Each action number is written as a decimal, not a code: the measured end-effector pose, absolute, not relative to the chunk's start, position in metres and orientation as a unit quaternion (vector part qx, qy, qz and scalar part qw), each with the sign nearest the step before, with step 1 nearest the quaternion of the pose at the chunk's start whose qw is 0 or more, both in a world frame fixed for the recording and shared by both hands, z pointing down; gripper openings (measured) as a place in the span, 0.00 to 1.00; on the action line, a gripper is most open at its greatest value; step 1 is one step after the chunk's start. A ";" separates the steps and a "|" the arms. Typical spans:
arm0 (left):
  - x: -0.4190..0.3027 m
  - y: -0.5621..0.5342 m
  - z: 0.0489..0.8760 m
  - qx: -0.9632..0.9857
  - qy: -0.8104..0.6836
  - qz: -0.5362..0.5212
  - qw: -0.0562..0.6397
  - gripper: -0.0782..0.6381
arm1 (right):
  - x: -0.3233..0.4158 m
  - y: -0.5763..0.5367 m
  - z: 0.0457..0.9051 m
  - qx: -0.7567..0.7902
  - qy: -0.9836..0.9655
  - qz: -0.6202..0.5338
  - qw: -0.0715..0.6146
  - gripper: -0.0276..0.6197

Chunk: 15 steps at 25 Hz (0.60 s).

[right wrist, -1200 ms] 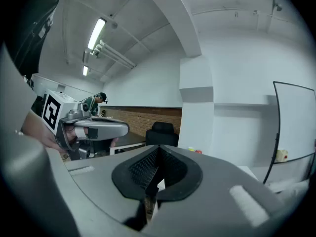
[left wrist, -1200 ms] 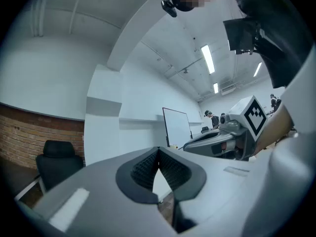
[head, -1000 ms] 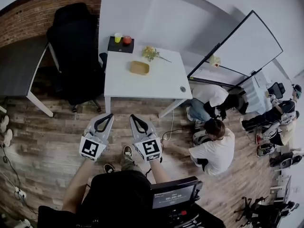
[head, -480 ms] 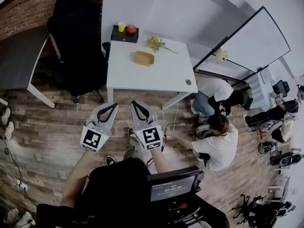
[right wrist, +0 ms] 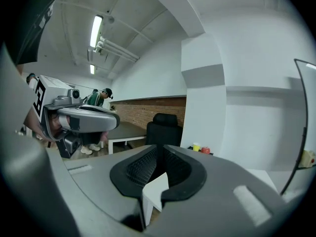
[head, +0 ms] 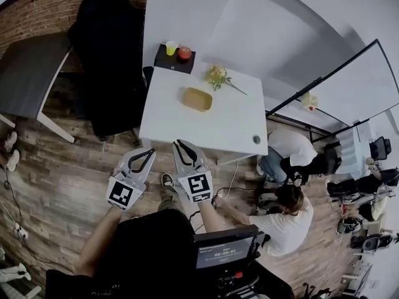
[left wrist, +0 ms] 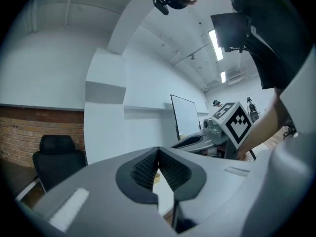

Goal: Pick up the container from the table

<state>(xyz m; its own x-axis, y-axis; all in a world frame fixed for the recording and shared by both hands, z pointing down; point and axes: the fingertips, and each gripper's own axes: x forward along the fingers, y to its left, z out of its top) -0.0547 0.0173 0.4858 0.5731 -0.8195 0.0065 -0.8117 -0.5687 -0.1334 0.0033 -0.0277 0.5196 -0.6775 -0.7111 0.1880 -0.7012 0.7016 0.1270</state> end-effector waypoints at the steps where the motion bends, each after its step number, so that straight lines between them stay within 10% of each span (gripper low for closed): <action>1: -0.053 0.005 0.488 -0.883 0.466 -0.034 0.050 0.11 | 0.006 -0.040 0.522 0.377 -0.918 -0.023 0.119 0.11; 15: -0.028 -0.114 0.530 -0.843 0.534 -0.051 -0.042 0.11 | 0.076 -0.205 0.631 0.214 -0.922 -0.090 0.309 0.20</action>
